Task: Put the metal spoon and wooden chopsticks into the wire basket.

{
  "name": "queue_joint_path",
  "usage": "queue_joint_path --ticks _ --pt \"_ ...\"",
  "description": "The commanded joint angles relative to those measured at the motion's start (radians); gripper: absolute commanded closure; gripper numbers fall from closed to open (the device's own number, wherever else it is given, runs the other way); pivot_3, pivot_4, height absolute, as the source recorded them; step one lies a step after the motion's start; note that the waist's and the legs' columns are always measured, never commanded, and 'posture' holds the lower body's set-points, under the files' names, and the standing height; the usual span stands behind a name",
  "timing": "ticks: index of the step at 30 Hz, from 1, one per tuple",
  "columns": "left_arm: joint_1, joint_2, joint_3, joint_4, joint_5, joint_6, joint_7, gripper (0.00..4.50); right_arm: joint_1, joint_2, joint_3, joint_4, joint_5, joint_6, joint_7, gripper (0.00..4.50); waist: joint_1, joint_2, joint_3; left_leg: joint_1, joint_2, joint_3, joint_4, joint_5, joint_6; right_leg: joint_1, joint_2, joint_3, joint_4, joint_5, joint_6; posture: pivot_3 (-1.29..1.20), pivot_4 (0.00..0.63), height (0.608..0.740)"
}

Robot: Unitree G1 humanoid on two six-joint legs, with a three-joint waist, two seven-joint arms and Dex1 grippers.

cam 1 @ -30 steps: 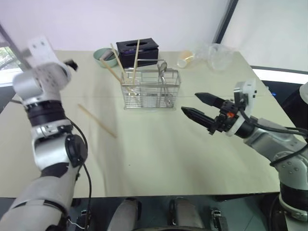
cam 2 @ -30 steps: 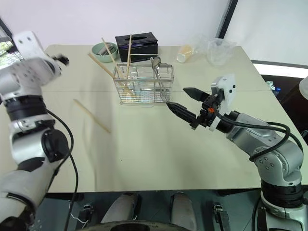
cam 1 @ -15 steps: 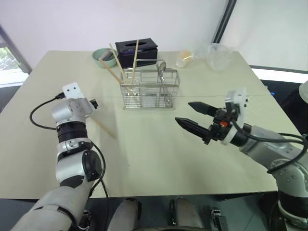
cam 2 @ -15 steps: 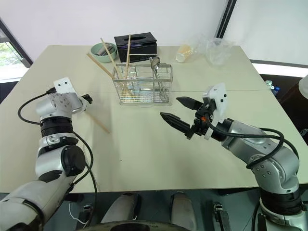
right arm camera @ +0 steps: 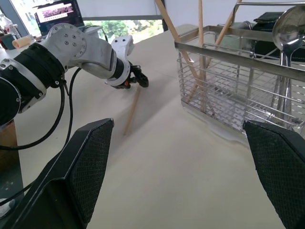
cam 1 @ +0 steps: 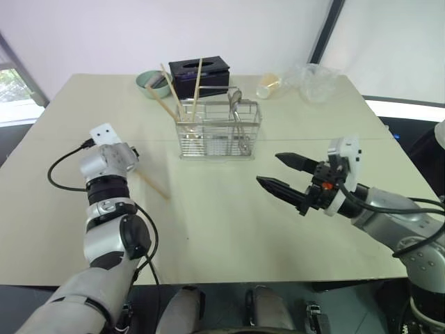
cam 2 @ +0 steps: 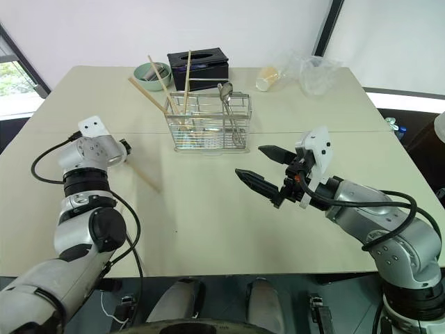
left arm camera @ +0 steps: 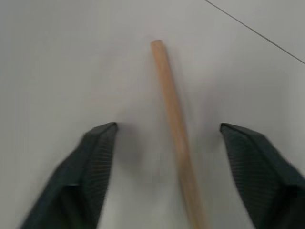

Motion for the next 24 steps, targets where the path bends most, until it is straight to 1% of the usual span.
queue_joint_path --ticks 1,3,4,5,10,17,21,24 --pt "-0.018 -0.006 0.009 0.022 -0.025 -0.005 -0.003 2.95 -0.024 0.005 -0.017 -0.026 0.006 -0.025 0.002 0.00 0.005 0.000 0.000 0.000 0.000 0.000 0.000 0.000 0.000 0.000 0.000 0.000 0.000 0.000 0.000 0.00 0.150 0.649" --pt "-0.020 -0.005 0.010 0.021 -0.027 -0.007 -0.002 3.99 -0.029 0.004 -0.018 -0.021 0.007 -0.026 0.004 0.00 0.013 0.000 0.000 0.000 0.000 0.000 0.000 0.000 0.000 0.000 0.000 0.000 0.000 0.000 0.000 0.00 0.150 0.649" --pt "-0.020 -0.005 0.012 0.021 -0.028 -0.009 -0.001 4.42 -0.031 0.004 -0.018 -0.018 0.006 -0.026 0.006 0.00 0.019 0.000 0.000 0.000 0.000 0.000 0.000 0.000 0.000 0.000 0.000 0.000 0.000 0.000 0.000 0.00 0.150 0.649" --pt "-0.020 -0.004 0.011 0.021 -0.030 -0.011 0.000 4.48 -0.033 0.004 -0.017 -0.015 0.005 -0.027 0.006 0.00 0.022 0.000 0.000 0.000 0.000 0.000 0.000 0.000 0.000 0.000 0.000 0.000 0.000 0.000 0.000 0.00 0.150 0.649" --pt "-0.022 0.007 -0.003 0.017 -0.033 -0.023 -0.008 4.48 -0.037 0.008 -0.012 -0.010 -0.002 -0.031 0.008 0.00 0.023 0.000 0.000 0.000 0.000 0.000 0.000 0.000 0.000 0.000 0.000 0.000 0.000 0.000 0.000 0.00 0.150 0.649" --pt "-0.070 0.074 -0.020 0.028 -0.028 -0.123 -0.071 4.48 -0.061 0.005 -0.007 0.016 -0.024 -0.040 0.027 0.00 0.020 -0.001 0.000 0.000 0.000 0.000 0.000 0.000 0.000 -0.001 0.000 0.000 0.000 0.000 0.000 0.00 0.150 0.649" --pt "-0.149 0.175 -0.042 0.053 -0.025 -0.358 -0.202 4.48 -0.083 -0.005 -0.017 0.046 -0.039 -0.045 0.048 0.00 0.018 -0.003 0.001 -0.002 0.000 0.001 0.000 0.000 0.000 -0.003 0.001 0.000 0.000 0.000 0.000 0.00 0.150 0.649" --pt "-0.235 0.207 -0.026 0.049 -0.092 -0.533 -0.353 4.48 -0.099 -0.012 -0.024 0.059 -0.039 -0.037 0.056 0.00 0.021 -0.002 0.001 -0.003 0.001 0.001 0.000 0.000 0.000 -0.004 0.000 0.000 0.000 0.000 0.000 0.00 0.150 0.649"
